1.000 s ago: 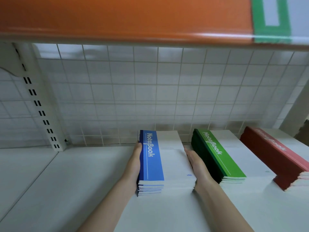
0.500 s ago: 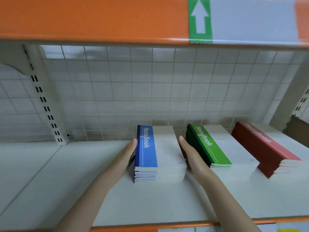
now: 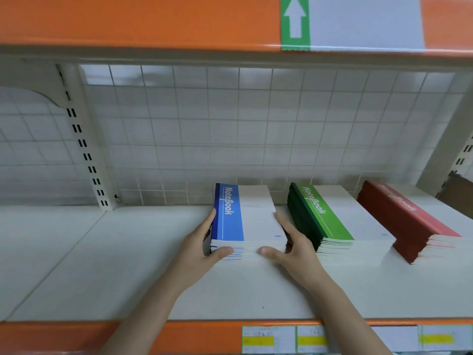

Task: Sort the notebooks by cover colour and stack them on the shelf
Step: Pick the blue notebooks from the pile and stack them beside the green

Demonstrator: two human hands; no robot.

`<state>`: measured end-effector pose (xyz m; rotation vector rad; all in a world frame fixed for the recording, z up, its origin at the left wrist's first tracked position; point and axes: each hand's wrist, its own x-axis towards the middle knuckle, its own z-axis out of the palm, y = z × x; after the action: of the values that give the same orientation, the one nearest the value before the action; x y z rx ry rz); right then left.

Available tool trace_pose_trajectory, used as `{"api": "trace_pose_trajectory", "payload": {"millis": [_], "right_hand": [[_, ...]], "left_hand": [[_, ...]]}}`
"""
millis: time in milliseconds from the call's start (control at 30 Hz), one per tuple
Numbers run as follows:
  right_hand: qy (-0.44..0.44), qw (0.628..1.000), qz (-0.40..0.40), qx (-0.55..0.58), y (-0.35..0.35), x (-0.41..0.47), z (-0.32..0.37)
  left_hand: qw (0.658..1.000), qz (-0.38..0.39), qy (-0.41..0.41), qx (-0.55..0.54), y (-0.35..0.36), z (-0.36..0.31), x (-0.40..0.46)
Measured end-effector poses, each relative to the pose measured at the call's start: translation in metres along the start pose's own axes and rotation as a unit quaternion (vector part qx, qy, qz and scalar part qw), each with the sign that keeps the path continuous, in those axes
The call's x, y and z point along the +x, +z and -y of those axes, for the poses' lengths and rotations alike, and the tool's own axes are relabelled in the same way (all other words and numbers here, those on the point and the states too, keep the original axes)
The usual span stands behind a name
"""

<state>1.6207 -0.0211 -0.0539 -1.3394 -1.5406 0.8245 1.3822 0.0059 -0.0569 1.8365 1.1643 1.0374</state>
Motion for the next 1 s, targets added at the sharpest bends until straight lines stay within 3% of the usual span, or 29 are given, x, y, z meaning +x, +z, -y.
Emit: {"api": "trace_pose_trajectory", "payload": {"millis": [233, 500, 733, 1000], "right_hand": [[-0.027, 1.0, -0.001, -0.009, 0.003, 0.002, -0.002], [-0.065, 0.998, 0.024, 0.01, 0.001, 0.001, 0.002], [-0.052, 0.998, 0.035, 0.022, 0.002, 0.001, -0.003], [-0.037, 0.997, 0.033, -0.05, -0.003, 0.003, -0.015]], "left_hand": [[1.0, -0.025, 0.019, 0.004, 0.001, 0.004, 0.003], [0.999, 0.014, 0.038, 0.025, 0.001, -0.003, 0.001], [0.999, 0.016, 0.046, 0.003, 0.003, -0.004, 0.001], [0.999, 0.036, 0.023, 0.025, 0.001, 0.003, 0.002]]}}
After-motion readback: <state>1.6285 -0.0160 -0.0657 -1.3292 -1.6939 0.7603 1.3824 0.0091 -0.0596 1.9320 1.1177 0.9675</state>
